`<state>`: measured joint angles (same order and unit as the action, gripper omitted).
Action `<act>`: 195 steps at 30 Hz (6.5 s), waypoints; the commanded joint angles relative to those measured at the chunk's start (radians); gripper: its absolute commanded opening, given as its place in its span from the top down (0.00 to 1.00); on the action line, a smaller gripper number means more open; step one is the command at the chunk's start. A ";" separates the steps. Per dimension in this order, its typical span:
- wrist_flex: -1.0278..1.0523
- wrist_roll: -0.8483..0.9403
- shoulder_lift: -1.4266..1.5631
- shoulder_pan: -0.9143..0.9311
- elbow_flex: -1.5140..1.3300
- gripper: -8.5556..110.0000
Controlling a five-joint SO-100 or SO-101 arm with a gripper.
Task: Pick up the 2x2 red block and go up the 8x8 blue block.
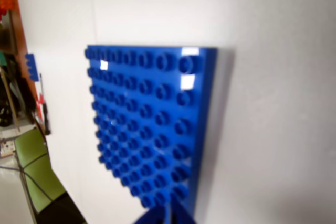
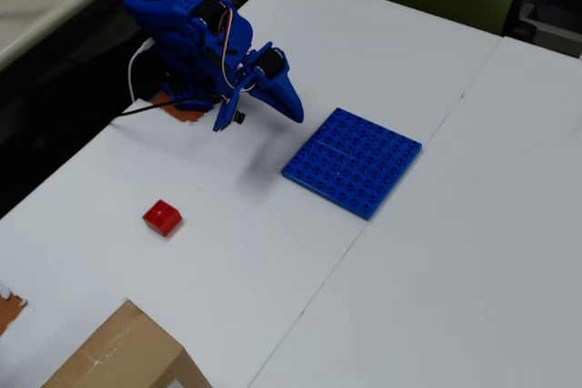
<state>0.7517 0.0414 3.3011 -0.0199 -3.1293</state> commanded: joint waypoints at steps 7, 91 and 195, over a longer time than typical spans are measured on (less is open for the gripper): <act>-0.011 0.005 0.008 -0.009 -0.006 0.93; 0.377 1.108 -0.893 0.218 1.015 0.91; 0.483 2.672 -2.014 1.048 1.776 0.73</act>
<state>1.2410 2.7290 1.2793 1.0416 -1.3944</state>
